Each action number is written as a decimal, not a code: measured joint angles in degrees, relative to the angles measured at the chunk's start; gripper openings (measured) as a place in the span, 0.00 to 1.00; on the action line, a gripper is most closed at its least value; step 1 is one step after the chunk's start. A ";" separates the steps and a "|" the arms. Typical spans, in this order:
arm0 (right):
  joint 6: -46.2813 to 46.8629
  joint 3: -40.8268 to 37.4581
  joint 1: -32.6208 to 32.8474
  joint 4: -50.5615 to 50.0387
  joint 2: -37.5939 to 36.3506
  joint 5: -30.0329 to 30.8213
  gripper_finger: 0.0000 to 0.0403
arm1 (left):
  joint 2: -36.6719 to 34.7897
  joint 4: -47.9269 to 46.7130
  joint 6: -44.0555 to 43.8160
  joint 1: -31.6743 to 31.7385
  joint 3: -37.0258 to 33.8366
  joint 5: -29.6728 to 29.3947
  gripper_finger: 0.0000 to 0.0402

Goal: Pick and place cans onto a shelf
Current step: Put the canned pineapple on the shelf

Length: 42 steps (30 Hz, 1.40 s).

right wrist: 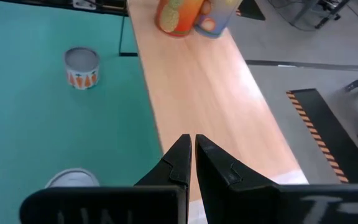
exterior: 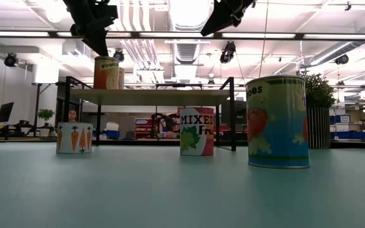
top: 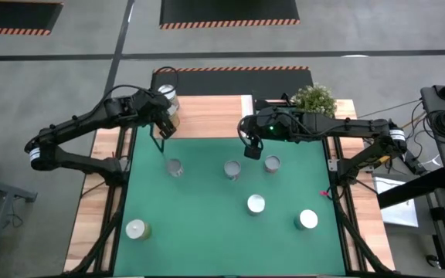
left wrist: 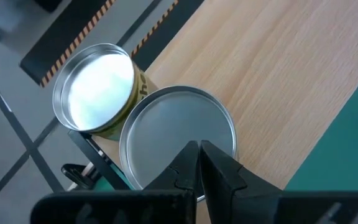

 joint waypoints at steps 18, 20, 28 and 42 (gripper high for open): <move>0.05 -0.08 0.02 -0.04 -0.02 -2.24 0.03 | -0.27 1.80 -0.85 0.07 0.03 -1.86 0.00; 0.04 -0.08 0.02 -0.05 -0.02 -2.24 0.03 | -0.60 2.42 -0.85 0.07 0.31 -1.84 0.00; -0.07 -0.53 0.02 -0.03 -0.02 -2.24 0.03 | -4.07 1.11 -0.11 -0.36 0.72 -5.78 0.00; 0.06 -0.86 0.02 -0.01 -0.02 -2.26 0.03 | -4.72 -3.48 -8.55 0.24 -1.92 -9.48 0.00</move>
